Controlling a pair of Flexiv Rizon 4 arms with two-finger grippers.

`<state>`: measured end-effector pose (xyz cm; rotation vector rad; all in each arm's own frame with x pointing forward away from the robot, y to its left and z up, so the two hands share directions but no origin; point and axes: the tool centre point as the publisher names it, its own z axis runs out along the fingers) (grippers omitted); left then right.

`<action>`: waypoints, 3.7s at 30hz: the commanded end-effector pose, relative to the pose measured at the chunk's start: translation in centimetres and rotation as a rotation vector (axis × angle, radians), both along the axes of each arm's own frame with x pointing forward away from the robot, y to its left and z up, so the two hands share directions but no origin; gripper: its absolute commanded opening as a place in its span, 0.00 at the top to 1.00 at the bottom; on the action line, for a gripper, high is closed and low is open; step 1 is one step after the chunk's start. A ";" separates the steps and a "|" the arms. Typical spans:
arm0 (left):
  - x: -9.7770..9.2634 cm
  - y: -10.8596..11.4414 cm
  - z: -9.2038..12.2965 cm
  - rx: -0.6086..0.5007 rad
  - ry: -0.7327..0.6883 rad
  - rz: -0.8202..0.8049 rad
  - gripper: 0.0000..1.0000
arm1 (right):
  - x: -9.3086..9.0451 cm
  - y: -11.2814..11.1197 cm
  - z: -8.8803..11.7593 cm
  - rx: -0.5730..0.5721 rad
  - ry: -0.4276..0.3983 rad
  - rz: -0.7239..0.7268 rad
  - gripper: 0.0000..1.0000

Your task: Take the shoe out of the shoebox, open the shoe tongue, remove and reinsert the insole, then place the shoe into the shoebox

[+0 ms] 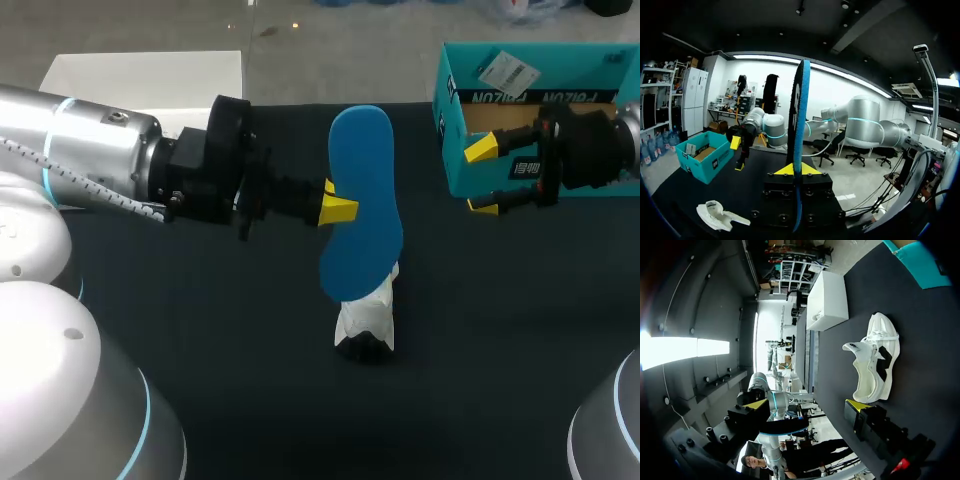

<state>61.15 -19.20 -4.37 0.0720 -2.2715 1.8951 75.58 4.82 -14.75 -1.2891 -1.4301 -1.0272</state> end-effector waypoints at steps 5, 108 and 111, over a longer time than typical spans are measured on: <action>-0.8 0.7 0.5 0.013 -0.338 0.076 1.00 | -1.0 0.5 -0.4 0.007 0.010 -0.018 0.00; 13.2 -4.8 -5.6 0.132 -1.509 -0.565 0.00 | 0.6 5.3 1.6 0.062 -0.034 -0.127 1.00; 13.6 -4.2 -4.8 0.175 -1.501 -0.637 0.00 | 0.6 5.4 1.0 0.036 -0.034 -0.127 1.00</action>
